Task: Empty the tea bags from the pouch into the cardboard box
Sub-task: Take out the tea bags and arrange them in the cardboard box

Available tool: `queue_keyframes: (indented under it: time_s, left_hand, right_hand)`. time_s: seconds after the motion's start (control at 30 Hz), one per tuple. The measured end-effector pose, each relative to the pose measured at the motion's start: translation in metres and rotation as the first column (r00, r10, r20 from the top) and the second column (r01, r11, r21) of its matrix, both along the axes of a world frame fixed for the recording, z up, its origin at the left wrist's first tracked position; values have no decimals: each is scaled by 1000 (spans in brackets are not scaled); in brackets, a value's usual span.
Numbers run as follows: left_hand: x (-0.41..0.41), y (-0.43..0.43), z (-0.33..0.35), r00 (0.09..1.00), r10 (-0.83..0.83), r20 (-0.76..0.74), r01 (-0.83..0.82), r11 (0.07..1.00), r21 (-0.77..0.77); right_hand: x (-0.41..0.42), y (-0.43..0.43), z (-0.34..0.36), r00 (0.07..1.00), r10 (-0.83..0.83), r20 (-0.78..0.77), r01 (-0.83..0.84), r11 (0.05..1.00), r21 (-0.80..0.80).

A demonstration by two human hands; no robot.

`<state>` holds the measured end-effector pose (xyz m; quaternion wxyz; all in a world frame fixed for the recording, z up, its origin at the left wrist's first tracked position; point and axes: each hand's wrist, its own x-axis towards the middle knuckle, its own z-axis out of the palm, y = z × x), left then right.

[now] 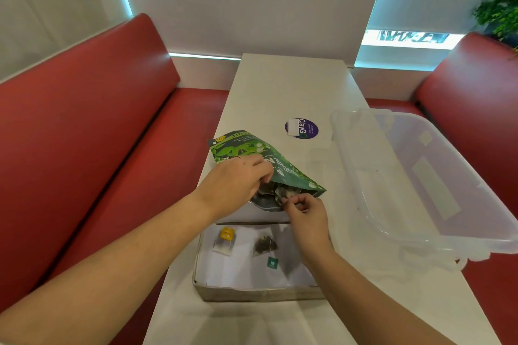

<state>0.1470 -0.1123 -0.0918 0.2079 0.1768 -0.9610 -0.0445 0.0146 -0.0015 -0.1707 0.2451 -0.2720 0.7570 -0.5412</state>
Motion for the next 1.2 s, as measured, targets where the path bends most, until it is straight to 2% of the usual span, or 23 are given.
queue_keyframes:
  time_s: [0.2, 0.3, 0.4, 0.57, 0.7, 0.87, 0.97, 1.03, 1.13, 1.2]
  left_hand:
    - [3, -8, 1, 998, -27, 56, 29, 998, -51]
    - [3, -9, 4, 998, -33, 53, 38, 994, -99]
    - [5, -11, 5, 999, -26, 40, 31, 992, -123]
    - [6, -19, 0, 997, -9, 75, 17, 994, -107]
    - [9, -17, 2, 998, -14, 61, 12, 1000, 26]
    - [9, -17, 0, 997, 9, 78, -19, 992, 124]
    - [8, -18, -2, 998, 5, 67, -15, 988, 155]
    - [8, -18, -2, 998, 3, 58, -12, 988, 157]
    - [8, -17, 1, 999, 3, 53, -11, 988, 154]
    - [8, -16, 3, 999, 12, 46, -19, 989, 150]
  right_hand:
    - [-3, 33, 26, 993, 117, -34, -117, 993, -14]
    - [-4, 51, 45, 958, 203, -205, -211, 977, -19]
    - [-5, 67, 47, 851, 301, -431, -287, 953, 98]
    - [-8, 78, 30, 657, 481, -580, -352, 877, 328]
    - [-8, 75, 25, 558, 575, -598, -352, 817, 457]
    - [-5, 51, 38, 554, 419, -720, -340, 903, 263]
    - [-1, 22, 46, 492, 397, -775, -386, 897, 214]
    - [1, 6, 50, 454, 504, -735, -380, 856, 351]
    - [1, -11, 57, 458, 660, -595, -237, 736, 634]
    - [0, -15, 54, 449, 637, -627, -195, 755, 626]
